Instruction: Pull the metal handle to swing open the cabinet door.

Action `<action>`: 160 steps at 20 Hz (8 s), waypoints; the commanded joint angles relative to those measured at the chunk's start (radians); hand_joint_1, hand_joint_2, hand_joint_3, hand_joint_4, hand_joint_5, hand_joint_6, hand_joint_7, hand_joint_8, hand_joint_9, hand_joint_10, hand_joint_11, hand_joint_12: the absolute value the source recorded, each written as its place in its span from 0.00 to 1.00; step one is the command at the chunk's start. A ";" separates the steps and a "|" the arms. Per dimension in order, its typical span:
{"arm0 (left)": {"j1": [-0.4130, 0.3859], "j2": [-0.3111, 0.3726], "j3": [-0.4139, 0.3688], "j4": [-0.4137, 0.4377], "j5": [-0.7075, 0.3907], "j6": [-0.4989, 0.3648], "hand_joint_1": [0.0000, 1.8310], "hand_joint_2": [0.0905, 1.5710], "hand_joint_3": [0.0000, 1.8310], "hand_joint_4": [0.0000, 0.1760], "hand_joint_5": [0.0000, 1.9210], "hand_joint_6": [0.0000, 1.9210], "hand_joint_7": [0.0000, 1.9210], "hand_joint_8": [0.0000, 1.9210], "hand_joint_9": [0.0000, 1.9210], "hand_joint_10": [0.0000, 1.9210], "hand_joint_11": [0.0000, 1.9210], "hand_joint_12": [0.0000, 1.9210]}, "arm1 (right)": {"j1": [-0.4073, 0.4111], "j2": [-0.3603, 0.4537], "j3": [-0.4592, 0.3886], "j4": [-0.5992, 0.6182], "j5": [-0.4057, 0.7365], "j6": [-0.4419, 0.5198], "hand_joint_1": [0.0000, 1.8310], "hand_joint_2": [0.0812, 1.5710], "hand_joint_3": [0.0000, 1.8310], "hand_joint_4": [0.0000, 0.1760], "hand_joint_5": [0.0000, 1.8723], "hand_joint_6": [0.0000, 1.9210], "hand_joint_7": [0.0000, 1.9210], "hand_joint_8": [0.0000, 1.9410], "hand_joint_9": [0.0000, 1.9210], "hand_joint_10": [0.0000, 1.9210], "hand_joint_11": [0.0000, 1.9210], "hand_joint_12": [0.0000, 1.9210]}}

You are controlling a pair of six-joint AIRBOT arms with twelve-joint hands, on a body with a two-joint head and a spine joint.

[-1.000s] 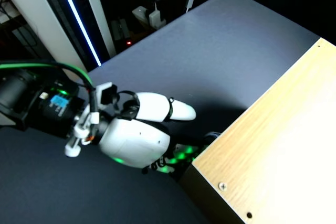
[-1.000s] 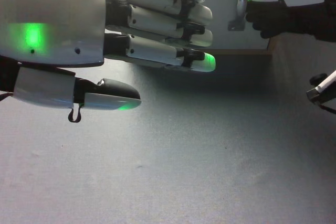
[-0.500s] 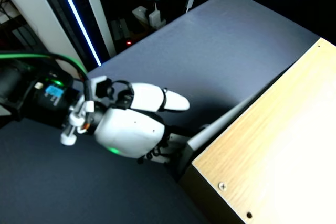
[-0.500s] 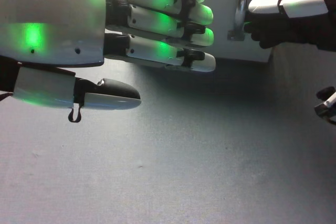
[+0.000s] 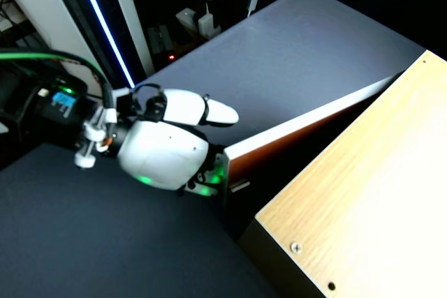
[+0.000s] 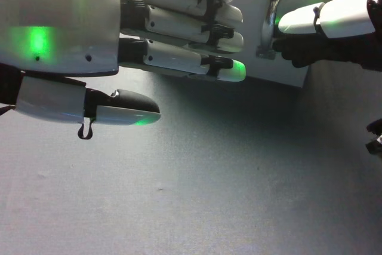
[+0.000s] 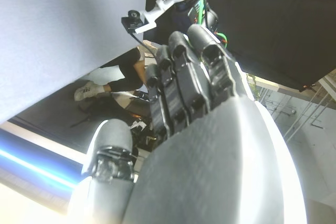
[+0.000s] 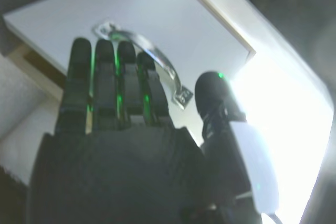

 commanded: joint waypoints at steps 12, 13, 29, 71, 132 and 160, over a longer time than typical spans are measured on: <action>-0.010 0.004 0.001 -0.096 -0.021 0.006 0.00 1.00 0.03 0.00 0.22 0.00 0.23 0.00 0.21 0.00 0.01 0.46 | -0.013 0.064 -0.062 -0.056 0.147 0.006 0.00 0.99 0.00 0.00 0.12 0.00 0.13 0.00 0.12 0.00 0.00 0.34; -0.010 0.004 0.001 -0.096 -0.021 0.006 0.00 1.00 0.03 0.00 0.22 0.00 0.23 0.00 0.21 0.00 0.01 0.46 | -0.013 0.067 -0.065 -0.057 0.149 0.006 0.00 0.99 0.00 0.00 0.12 0.00 0.13 0.00 0.12 0.00 0.00 0.34; -0.010 0.004 0.001 -0.096 -0.021 0.006 0.00 1.00 0.04 0.00 0.22 0.00 0.23 0.00 0.21 0.00 0.00 0.46 | -0.077 0.165 -0.151 -0.303 0.230 -0.009 0.00 0.99 0.00 0.00 0.12 0.00 0.13 0.00 0.11 0.00 0.00 0.31; -0.010 0.004 0.001 -0.096 -0.021 0.006 0.00 1.00 0.03 0.00 0.22 0.00 0.23 0.00 0.21 0.00 0.00 0.47 | -0.027 0.122 0.078 -0.305 0.269 -0.059 0.00 0.99 0.00 0.00 0.12 0.00 0.12 0.00 0.11 0.00 0.00 0.32; -0.010 0.004 0.001 -0.096 -0.021 0.006 0.00 1.00 0.04 0.00 0.22 0.00 0.23 0.00 0.21 0.00 0.01 0.47 | -0.129 -0.197 0.135 -0.631 0.879 -0.201 0.00 0.99 0.00 0.00 0.13 0.00 0.14 0.00 0.12 0.00 0.00 0.36; -0.009 0.004 0.001 -0.096 -0.021 0.006 0.00 1.00 0.04 0.00 0.22 0.00 0.24 0.00 0.21 0.00 0.00 0.47 | -0.088 -0.315 0.183 -0.618 0.863 -0.201 0.00 0.99 0.00 0.00 0.13 0.00 0.14 0.00 0.12 0.00 0.00 0.36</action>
